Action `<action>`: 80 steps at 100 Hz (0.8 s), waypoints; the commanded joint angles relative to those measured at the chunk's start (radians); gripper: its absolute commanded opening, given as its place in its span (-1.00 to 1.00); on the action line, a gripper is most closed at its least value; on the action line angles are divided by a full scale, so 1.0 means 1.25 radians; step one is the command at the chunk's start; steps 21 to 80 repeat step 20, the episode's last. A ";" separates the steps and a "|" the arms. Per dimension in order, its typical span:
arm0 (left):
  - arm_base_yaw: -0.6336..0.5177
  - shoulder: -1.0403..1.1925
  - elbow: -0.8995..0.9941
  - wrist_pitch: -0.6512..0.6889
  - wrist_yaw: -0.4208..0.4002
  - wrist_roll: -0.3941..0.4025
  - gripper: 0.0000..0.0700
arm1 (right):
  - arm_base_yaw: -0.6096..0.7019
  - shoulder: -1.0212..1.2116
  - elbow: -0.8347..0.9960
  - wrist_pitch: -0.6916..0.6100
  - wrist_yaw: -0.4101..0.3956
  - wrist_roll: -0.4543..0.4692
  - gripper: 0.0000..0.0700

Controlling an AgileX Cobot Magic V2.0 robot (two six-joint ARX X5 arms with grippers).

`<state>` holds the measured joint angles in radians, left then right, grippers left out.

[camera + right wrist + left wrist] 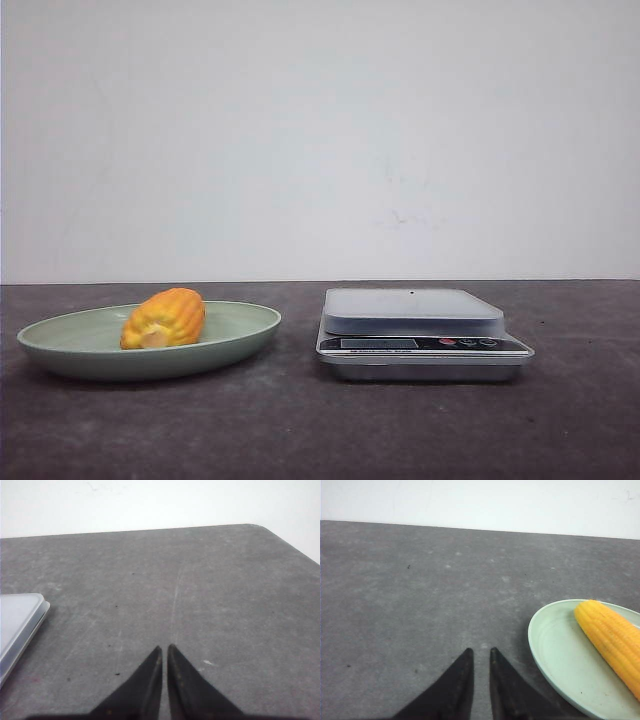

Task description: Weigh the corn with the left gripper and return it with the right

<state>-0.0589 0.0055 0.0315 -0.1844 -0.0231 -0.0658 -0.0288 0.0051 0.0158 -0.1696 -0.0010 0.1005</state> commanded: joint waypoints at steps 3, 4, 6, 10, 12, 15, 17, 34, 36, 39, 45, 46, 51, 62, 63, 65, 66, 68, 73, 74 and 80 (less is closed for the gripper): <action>0.001 -0.001 -0.014 -0.002 0.001 0.010 -0.95 | 0.000 -0.001 -0.004 0.010 0.000 -0.009 -0.97; 0.001 -0.001 -0.014 -0.002 0.001 0.010 -0.95 | 0.000 -0.001 -0.004 0.010 0.000 -0.009 -0.97; 0.001 -0.001 -0.014 -0.003 0.001 0.010 -0.95 | 0.000 -0.001 -0.004 0.010 0.000 -0.009 -0.97; 0.001 -0.001 -0.014 -0.002 0.001 0.010 -0.95 | 0.000 -0.001 -0.004 0.010 0.000 -0.009 -0.97; 0.001 -0.001 -0.014 -0.003 0.001 0.010 -0.95 | 0.000 -0.001 -0.004 0.010 0.000 -0.009 -0.97; 0.001 -0.001 -0.014 -0.002 0.001 0.010 -0.95 | 0.000 -0.001 -0.004 0.010 0.000 -0.009 -0.97; 0.001 -0.001 -0.014 -0.002 0.001 0.010 -0.95 | 0.000 -0.001 -0.004 0.010 0.000 -0.009 -0.97; 0.001 -0.001 -0.014 -0.002 0.001 0.010 -0.95 | 0.000 -0.001 -0.004 0.010 0.000 -0.009 -0.97; 0.001 -0.001 -0.014 -0.002 0.001 0.010 -0.95 | 0.000 -0.001 -0.004 0.010 0.000 -0.009 -0.97; 0.001 -0.001 -0.014 -0.002 0.001 0.010 -0.95 | 0.000 -0.001 -0.004 0.010 0.000 -0.009 -0.97; 0.001 -0.001 -0.014 -0.002 0.001 0.010 -0.95 | 0.000 -0.001 -0.004 0.010 0.000 -0.009 -0.97; 0.001 -0.001 -0.014 -0.002 0.001 0.010 -0.95 | 0.000 -0.001 -0.004 0.010 0.000 -0.009 -0.97; 0.001 -0.001 -0.014 -0.002 0.001 0.010 -0.95 | 0.000 -0.001 -0.004 0.010 0.000 -0.009 -0.97; 0.001 -0.001 -0.014 -0.002 0.001 0.010 -0.95 | 0.000 -0.001 -0.004 0.010 0.000 -0.009 -0.97; 0.001 -0.001 -0.014 -0.002 0.001 0.010 -0.95 | 0.000 -0.001 -0.004 0.010 0.000 -0.009 -0.97; 0.001 -0.001 -0.014 -0.002 0.001 0.010 -0.95 | 0.000 -0.001 -0.004 0.010 0.000 -0.009 -0.97; 0.001 -0.001 -0.014 -0.002 0.001 0.010 -0.95 | 0.000 -0.001 -0.004 0.010 0.000 -0.009 -0.97; 0.001 -0.001 -0.014 -0.002 0.001 0.010 -0.95 | 0.000 -0.001 -0.004 0.010 0.000 -0.009 -0.97; 0.001 -0.001 -0.014 -0.002 0.001 0.010 -0.95 | 0.000 -0.001 -0.004 0.010 0.000 -0.009 -0.97; 0.001 -0.001 -0.014 -0.002 0.001 0.010 -0.95 | 0.000 -0.001 -0.004 0.010 0.000 -0.009 -0.97; 0.001 -0.001 -0.014 -0.002 0.001 0.010 -0.95 | 0.000 -0.001 -0.004 0.010 0.000 -0.009 -0.97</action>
